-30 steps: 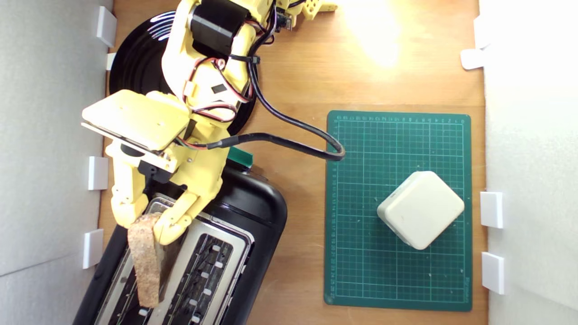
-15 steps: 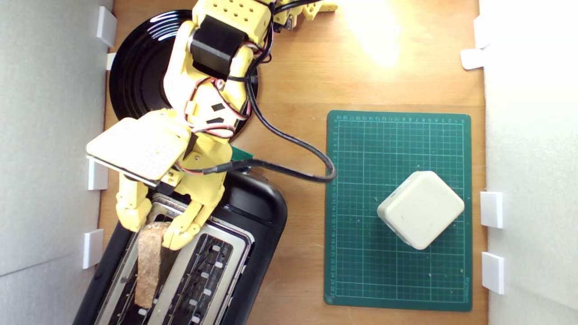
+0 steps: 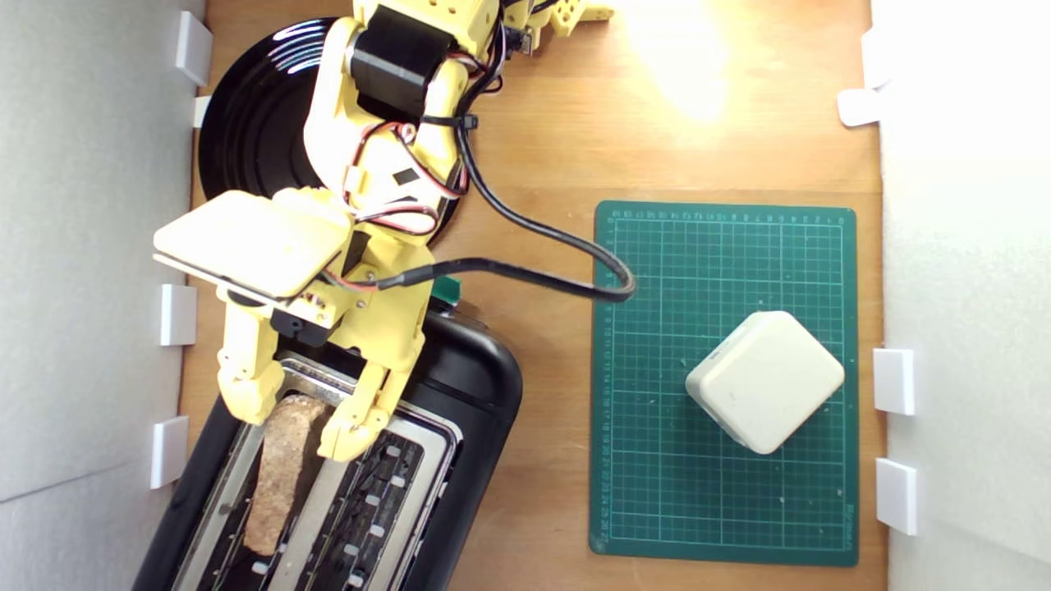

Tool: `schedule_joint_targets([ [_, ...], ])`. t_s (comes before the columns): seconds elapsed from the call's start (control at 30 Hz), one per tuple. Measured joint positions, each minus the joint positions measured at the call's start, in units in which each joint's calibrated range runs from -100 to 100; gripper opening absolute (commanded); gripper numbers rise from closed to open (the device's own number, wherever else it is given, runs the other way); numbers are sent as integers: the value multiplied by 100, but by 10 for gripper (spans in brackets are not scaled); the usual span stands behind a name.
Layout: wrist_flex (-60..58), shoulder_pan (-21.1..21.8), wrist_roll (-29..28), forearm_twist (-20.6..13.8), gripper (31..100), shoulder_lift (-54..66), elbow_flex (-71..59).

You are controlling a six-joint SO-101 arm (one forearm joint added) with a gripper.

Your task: Pick bread and place in toaster

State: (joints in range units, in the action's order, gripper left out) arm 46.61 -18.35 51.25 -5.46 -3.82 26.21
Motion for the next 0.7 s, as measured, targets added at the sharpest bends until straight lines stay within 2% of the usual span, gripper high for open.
schedule_joint_targets([
  [0.1, 0, -9, 0, 124, 764, 336, 0],
  [0.33, 0, -9, -72, 133, 757, 1033, 0],
  [0.43, 0, 9, -373, 133, 756, 1453, -28],
  [0.6, 8, 449, -911, 133, 756, 2083, -74],
  [0.7, 8, 641, -1449, 169, 756, 2335, -74],
])
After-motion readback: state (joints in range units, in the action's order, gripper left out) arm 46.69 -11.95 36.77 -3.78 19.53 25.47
